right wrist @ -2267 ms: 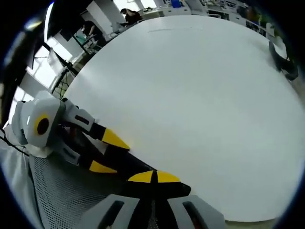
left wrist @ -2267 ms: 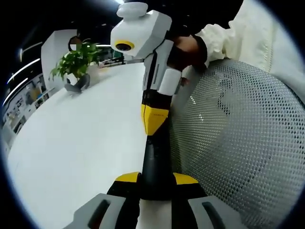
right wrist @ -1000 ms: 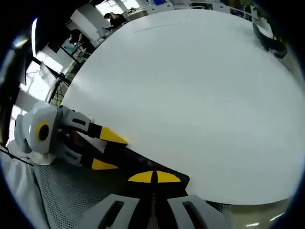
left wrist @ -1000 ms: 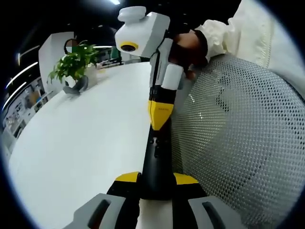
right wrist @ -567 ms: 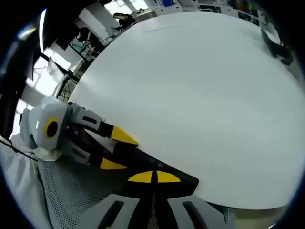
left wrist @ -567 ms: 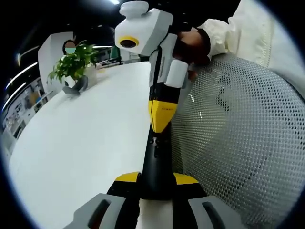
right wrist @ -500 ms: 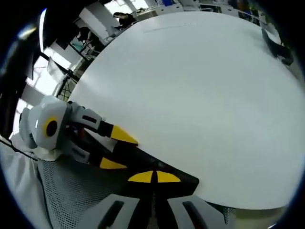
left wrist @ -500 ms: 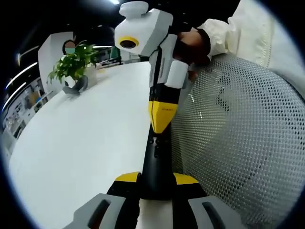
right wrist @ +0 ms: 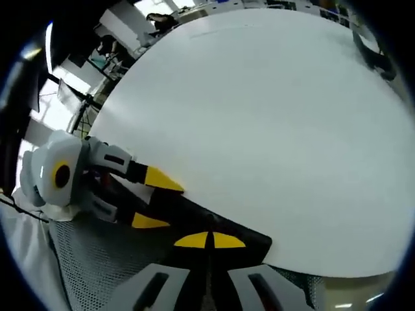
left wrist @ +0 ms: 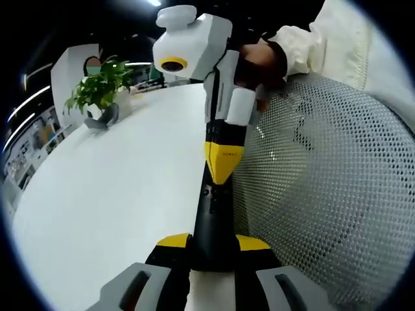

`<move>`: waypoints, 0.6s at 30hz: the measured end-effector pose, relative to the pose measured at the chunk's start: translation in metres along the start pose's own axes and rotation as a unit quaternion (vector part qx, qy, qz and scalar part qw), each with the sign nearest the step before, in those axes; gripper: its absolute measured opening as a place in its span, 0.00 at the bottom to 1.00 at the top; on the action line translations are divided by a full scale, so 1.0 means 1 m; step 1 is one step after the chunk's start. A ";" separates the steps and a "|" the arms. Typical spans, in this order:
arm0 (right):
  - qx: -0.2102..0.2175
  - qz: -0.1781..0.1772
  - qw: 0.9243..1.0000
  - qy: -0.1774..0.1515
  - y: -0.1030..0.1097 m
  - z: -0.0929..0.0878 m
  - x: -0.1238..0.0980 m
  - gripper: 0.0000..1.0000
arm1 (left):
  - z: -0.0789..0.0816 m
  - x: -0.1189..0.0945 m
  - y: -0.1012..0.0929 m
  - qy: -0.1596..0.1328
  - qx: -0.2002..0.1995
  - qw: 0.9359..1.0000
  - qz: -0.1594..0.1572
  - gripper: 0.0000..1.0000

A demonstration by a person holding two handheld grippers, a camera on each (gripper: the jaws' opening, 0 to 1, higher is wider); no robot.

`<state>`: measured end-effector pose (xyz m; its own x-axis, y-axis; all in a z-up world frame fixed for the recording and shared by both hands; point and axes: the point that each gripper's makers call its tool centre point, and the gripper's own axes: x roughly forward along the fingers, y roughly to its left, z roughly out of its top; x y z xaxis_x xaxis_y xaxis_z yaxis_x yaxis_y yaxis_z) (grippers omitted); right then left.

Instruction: Press the specified remote control buttons in sequence, fully releasing each button before pressing the next.

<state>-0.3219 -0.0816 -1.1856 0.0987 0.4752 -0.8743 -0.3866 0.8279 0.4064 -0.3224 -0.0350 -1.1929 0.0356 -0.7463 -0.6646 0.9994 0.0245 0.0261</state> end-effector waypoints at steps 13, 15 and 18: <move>0.004 0.006 1.000 -0.005 0.000 0.000 -0.002 0.00 | 0.000 0.000 0.000 0.000 -0.001 1.000 0.000 0.25; 0.004 0.005 1.000 -0.002 0.000 -0.001 -0.002 0.00 | 0.000 0.000 0.000 -0.001 -0.001 1.000 0.000 0.25; 0.009 -0.002 1.000 0.011 -0.002 -0.005 -0.004 0.00 | 0.000 0.000 0.000 0.000 -0.002 1.000 0.000 0.25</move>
<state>-0.3266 -0.0863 -1.1846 0.0798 0.4652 -0.8816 -0.3693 0.8353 0.4073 -0.3220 -0.0352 -1.1927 0.0353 -0.7469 -0.6640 0.9994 0.0263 0.0236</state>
